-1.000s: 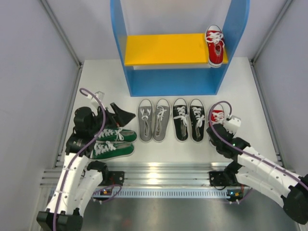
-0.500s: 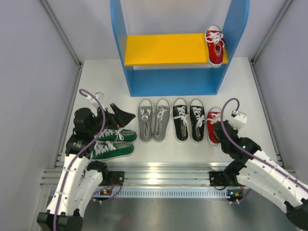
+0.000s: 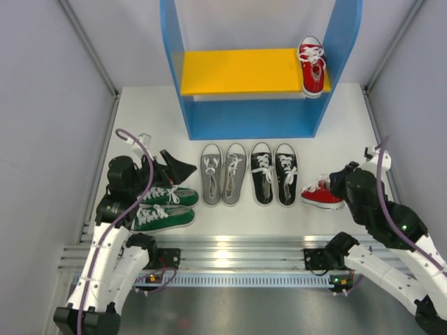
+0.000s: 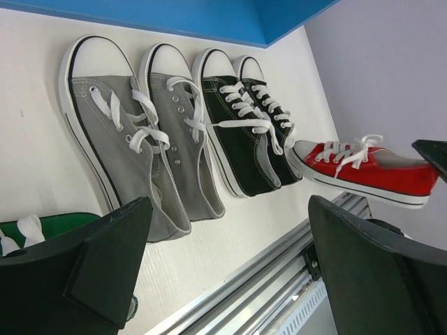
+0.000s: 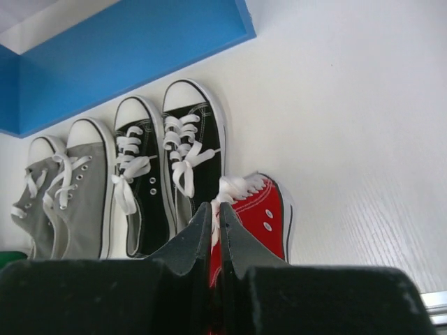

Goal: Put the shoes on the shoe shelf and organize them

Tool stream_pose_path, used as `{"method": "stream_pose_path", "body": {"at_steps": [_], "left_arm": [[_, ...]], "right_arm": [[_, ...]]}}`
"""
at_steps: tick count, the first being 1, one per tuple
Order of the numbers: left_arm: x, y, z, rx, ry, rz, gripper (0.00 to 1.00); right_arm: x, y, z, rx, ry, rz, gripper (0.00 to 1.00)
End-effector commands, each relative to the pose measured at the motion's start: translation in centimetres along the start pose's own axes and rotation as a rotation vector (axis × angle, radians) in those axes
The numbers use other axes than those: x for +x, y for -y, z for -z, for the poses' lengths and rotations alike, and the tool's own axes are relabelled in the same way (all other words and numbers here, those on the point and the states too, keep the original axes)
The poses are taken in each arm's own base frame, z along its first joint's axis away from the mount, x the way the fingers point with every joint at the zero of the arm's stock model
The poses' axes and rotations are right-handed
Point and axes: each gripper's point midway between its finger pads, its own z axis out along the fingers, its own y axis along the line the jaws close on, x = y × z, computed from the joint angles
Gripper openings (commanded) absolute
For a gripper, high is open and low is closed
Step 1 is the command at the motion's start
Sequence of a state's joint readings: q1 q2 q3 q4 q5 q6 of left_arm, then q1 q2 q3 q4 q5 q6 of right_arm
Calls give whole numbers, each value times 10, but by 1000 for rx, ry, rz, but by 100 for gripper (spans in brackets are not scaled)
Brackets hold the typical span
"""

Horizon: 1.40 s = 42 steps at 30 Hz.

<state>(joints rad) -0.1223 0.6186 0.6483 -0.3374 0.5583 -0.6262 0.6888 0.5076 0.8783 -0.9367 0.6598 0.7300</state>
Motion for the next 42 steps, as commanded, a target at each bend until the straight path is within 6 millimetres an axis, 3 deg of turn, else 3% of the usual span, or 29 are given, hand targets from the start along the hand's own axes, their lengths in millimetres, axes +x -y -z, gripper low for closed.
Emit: {"method": "stream_pose_path", "body": {"at_steps": [1,8,12,18,21,26,30,33,36,37,40,42], "left_arm": [[-15,10,-1,31,47,-31,99],[-16,11,-3,38,50,-25,99],[-17,11,-3,36,53,-27,99],[-17,11,-5,48,54,-22,99],[-17,13,-5,55,50,-24,99],[-18,13,-4,53,58,-30,99],[-18,14,-2,57,67,-41,99],[-19,15,2,56,86,-51,99],[-18,13,3,47,99,-44,99],[-18,13,3,49,94,-42,99],[-13,10,-1,49,68,-24,99],[-12,10,-3,50,56,-17,99]], "right_arm": [[-41,-17,23,-99,81,6,0],[-76,-28,36,-144,159,42,0],[-85,-24,34,-96,186,68,0],[-70,-21,-5,22,234,127,0],[-77,-23,-20,77,302,131,0],[-116,-44,-32,74,435,95,0],[-128,-45,-50,75,470,74,0],[-108,-25,-68,99,405,47,0],[-58,1,-86,154,303,62,0],[-32,8,-95,159,243,73,0],[18,20,-107,173,98,92,0],[40,25,-111,179,35,96,0]]}}
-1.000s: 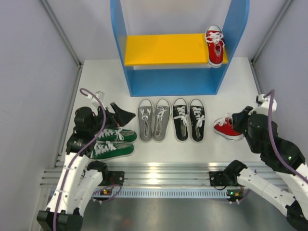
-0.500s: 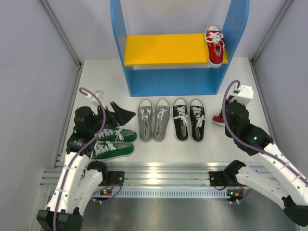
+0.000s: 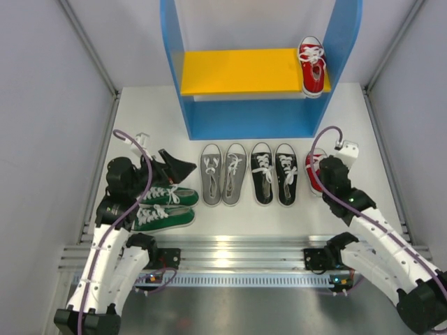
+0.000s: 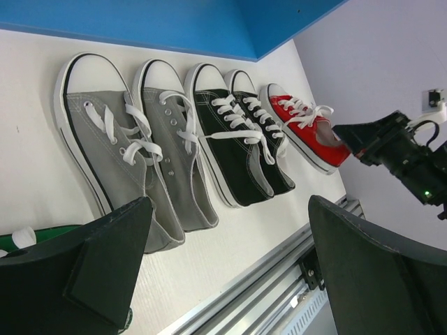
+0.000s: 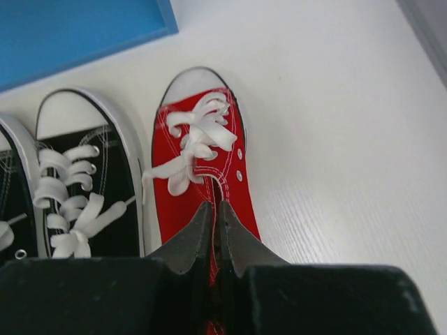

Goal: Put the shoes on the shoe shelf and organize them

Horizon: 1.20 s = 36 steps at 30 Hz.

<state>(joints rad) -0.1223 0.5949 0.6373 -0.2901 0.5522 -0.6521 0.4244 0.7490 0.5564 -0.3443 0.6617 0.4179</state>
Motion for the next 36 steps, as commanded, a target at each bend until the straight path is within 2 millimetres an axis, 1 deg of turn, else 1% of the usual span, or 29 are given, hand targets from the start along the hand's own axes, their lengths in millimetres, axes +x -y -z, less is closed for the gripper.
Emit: {"method": "stream_pose_path", "body": {"at_steps": [1,3,4,5,7,8,10,13,18,25,28,33,36], "left_arm": [[-5,5,-5,31,7,-13,99],[-5,4,-6,29,-1,-10,99],[-5,5,-6,31,2,-12,99],[-6,5,-5,32,4,-13,99],[-6,6,-4,33,10,-20,99],[-7,6,-4,33,13,-21,99],[-7,6,-3,34,16,-24,99],[-5,6,-2,35,17,-24,99],[-6,7,-1,39,21,-33,99],[-6,8,0,42,24,-35,99],[-6,9,1,43,28,-42,99],[-6,8,0,42,29,-40,99],[-6,9,0,44,26,-40,99]], "right_arm": [[19,-14,-2,-59,-72,-81,0],[25,-14,-3,-52,-99,-78,0],[27,-13,-3,-43,-112,-71,8],[32,-11,-2,-32,-136,-51,21],[39,-10,-5,-7,-188,-17,54],[46,-7,-4,8,-225,5,57],[54,-7,-7,27,-265,26,62],[57,-12,-11,15,-278,32,63],[51,-16,-17,10,-255,25,62],[48,-20,-35,15,-257,36,48],[46,-21,-41,16,-254,33,45],[50,-20,-50,21,-284,38,45],[53,-22,-55,11,-296,45,39]]}}
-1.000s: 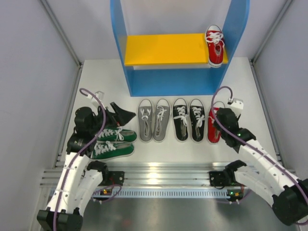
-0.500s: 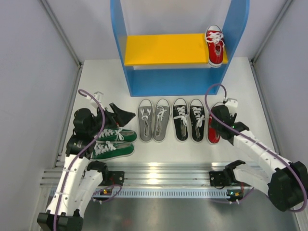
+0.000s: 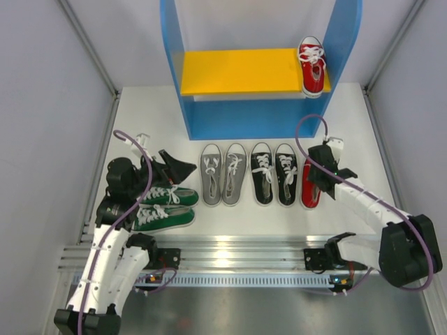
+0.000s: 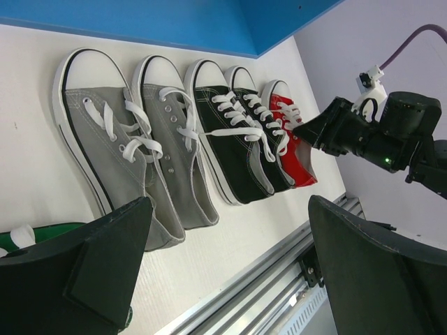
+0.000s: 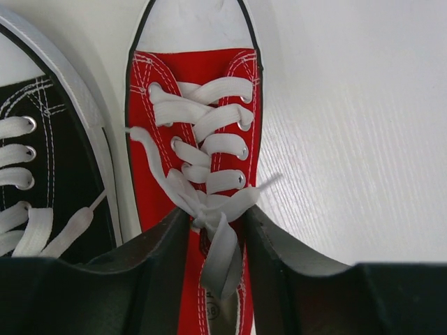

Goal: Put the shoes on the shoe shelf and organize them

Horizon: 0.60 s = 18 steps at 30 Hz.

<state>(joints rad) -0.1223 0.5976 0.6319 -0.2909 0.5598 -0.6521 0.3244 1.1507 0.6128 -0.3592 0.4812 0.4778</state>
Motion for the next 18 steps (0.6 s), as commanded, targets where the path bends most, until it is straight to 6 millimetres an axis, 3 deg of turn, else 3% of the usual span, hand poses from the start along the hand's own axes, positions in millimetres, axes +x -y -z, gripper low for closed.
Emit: {"method": "stream_pose_path", "body": {"at_steps": [1,6,10,16,18], "left_arm": [[-8,10,1,45,36,-47,99],[-9,10,3,37,41,-52,99],[-9,10,3,34,38,-54,99],[-10,9,2,31,38,-53,99],[-11,10,2,32,39,-56,99]], "right_arm": [[-27,-13,-3,-48,48,-25,35],[-26,-13,-7,-51,23,-13,20],[-30,-10,1,-60,38,-17,0],[-55,3,41,-83,107,-8,0],[-77,3,67,-130,172,0,0]]}}
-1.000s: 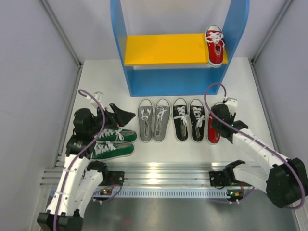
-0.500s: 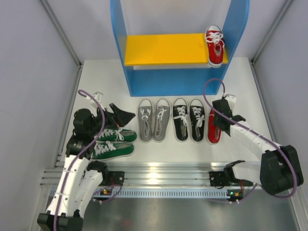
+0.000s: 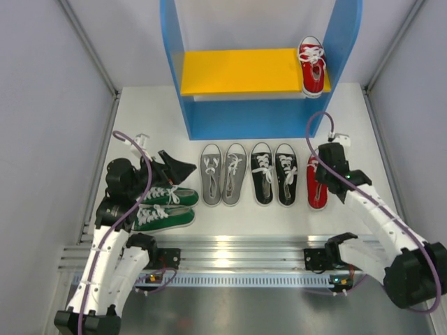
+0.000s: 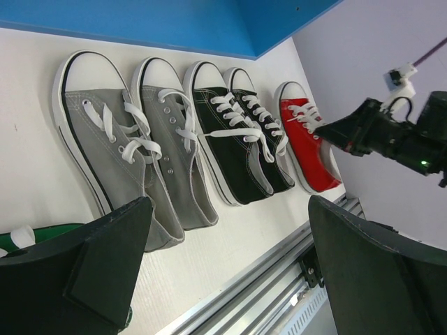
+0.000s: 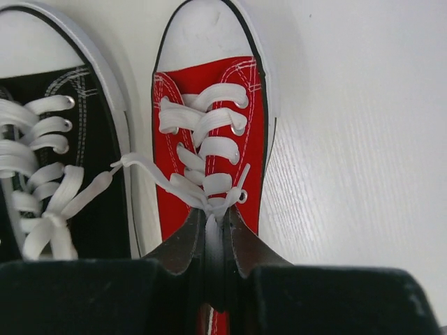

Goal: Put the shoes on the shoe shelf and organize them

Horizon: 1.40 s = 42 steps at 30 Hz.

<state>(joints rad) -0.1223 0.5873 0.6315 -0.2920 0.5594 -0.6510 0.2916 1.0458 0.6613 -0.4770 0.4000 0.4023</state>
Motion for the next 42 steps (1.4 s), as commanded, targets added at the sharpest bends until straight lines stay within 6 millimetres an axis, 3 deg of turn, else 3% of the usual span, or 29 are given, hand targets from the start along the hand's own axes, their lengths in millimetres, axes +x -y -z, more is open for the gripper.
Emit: {"method": "stream_pose_path", "body": {"at_steps": [1,2,8,12,18,21,22,24,33,36,42], "left_arm": [[-11,9,1,28,33,-51,99],[-11,9,1,28,33,-51,99],[-12,8,-2,23,27,-39,99],[-16,10,-2,26,28,-42,99],[-19,15,-1,36,37,-50,99],[-19,16,0,38,39,-52,99],[-19,15,0,37,38,-52,99],[-20,15,-1,35,40,-54,99],[-24,16,0,30,52,-62,99],[-26,18,1,30,65,-71,99],[-25,18,5,30,75,-82,99]], "right_arm": [[-68,-1,52,-79,186,-20,0],[-81,1,73,-102,217,-21,0],[-107,-12,142,-298,262,41,0],[-110,-45,182,-544,247,86,0],[-132,-78,218,-754,264,93,0],[-151,-95,229,-833,288,76,0],[-166,-99,239,-860,337,68,0],[-183,-109,236,-874,351,46,0],[-293,-147,234,-888,537,-75,0],[-322,-162,223,-885,544,-109,0],[-373,-192,179,-863,526,-189,0]]}}
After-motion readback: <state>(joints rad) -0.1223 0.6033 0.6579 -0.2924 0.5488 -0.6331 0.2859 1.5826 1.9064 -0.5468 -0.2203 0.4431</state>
